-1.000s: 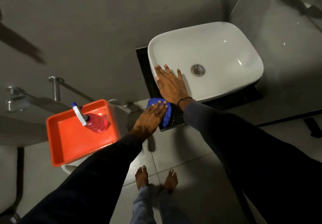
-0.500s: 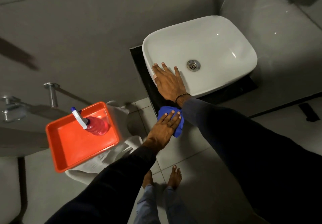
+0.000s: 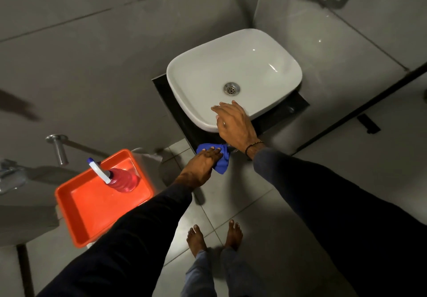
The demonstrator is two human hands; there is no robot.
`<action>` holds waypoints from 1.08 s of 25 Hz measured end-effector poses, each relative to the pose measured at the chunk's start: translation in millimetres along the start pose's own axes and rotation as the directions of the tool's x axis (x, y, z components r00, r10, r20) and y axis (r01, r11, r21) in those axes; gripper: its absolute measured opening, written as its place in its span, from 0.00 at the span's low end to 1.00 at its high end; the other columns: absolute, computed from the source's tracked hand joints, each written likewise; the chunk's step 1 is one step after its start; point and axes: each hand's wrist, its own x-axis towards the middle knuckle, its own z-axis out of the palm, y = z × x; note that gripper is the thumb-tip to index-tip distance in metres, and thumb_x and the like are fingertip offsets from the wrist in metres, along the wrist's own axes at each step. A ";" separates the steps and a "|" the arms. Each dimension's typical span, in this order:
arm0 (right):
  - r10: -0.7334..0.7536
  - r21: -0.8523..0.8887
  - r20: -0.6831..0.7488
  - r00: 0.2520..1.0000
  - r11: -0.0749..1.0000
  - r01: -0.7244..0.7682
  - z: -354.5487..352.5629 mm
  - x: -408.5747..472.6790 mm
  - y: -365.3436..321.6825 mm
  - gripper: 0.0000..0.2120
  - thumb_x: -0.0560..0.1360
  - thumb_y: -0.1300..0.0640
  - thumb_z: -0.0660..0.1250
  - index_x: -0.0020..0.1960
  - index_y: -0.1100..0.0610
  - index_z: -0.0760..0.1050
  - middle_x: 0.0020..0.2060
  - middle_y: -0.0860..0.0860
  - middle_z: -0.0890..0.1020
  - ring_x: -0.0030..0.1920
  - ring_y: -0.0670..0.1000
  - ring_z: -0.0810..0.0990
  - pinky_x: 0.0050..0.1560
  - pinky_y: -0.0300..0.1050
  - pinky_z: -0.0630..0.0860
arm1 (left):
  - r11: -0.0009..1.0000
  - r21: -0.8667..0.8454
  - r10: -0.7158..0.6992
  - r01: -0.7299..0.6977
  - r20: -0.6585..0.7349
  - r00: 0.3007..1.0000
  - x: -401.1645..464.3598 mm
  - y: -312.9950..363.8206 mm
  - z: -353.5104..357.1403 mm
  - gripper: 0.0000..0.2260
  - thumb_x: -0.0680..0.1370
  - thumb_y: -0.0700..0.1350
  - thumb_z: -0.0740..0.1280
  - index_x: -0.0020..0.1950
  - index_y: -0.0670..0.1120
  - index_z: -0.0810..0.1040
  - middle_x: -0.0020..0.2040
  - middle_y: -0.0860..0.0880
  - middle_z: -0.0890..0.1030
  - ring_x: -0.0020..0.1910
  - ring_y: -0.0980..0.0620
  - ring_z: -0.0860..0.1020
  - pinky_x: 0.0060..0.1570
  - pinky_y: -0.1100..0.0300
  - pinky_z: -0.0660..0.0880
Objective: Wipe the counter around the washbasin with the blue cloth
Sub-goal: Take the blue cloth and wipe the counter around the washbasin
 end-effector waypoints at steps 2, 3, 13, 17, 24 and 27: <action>0.025 -0.041 -0.040 0.999 0.999 -0.026 -12.1 -16.8 5.8 0.17 0.77 0.60 0.62 0.64 0.60 0.80 0.58 0.55 0.85 0.62 0.55 0.81 0.70 0.52 0.70 | 0.999 0.047 0.004 -0.004 0.012 1.000 -6.1 1.8 -3.7 0.27 0.81 0.35 0.57 0.81 0.46 0.60 0.82 0.46 0.60 0.82 0.48 0.57 0.82 0.53 0.50; 0.051 -0.058 -0.065 0.997 0.997 -0.055 -18.0 -26.2 8.6 0.17 0.76 0.60 0.62 0.63 0.59 0.80 0.56 0.55 0.85 0.60 0.54 0.82 0.67 0.50 0.73 | 0.998 0.069 -0.004 0.003 0.020 1.000 -8.8 2.0 -5.5 0.27 0.81 0.35 0.57 0.81 0.46 0.59 0.82 0.47 0.60 0.82 0.48 0.56 0.82 0.52 0.50; 0.587 0.312 0.769 0.253 0.001 -0.950 -28.1 -106.7 -8.6 0.37 0.76 0.32 0.59 0.65 0.64 0.75 0.62 0.63 0.81 0.62 0.62 0.81 0.61 0.52 0.78 | 0.991 -0.103 0.056 -0.081 -0.226 0.973 -25.6 31.1 -15.9 0.23 0.80 0.33 0.62 0.75 0.40 0.70 0.75 0.42 0.72 0.77 0.43 0.68 0.79 0.51 0.59; 0.343 0.496 0.864 0.368 -0.465 -0.733 -6.0 -125.7 -23.0 0.33 0.75 0.32 0.63 0.68 0.56 0.75 0.64 0.59 0.81 0.62 0.60 0.81 0.57 0.55 0.80 | 0.985 -0.106 0.104 -0.135 -0.254 0.962 -39.7 55.4 -12.9 0.25 0.80 0.37 0.62 0.78 0.43 0.67 0.77 0.43 0.70 0.78 0.46 0.66 0.79 0.50 0.61; 0.454 0.589 0.795 0.402 -0.415 -0.693 -2.2 -129.0 -18.9 0.18 0.81 0.56 0.64 0.70 0.58 0.75 0.57 0.58 0.84 0.49 0.56 0.85 0.49 0.52 0.83 | 0.940 0.243 0.254 -0.238 -0.034 0.967 -47.9 57.1 -33.9 0.27 0.80 0.58 0.60 0.76 0.46 0.69 0.75 0.45 0.72 0.73 0.47 0.72 0.71 0.51 0.73; 0.581 0.617 0.738 0.344 -0.372 -0.694 -6.8 -119.8 -11.5 0.18 0.78 0.61 0.67 0.68 0.61 0.75 0.59 0.61 0.82 0.56 0.63 0.82 0.61 0.59 0.79 | 0.946 0.289 0.224 -0.147 -0.255 0.941 -30.5 36.2 -69.9 0.21 0.82 0.52 0.59 0.70 0.43 0.75 0.70 0.42 0.77 0.67 0.41 0.77 0.63 0.49 0.77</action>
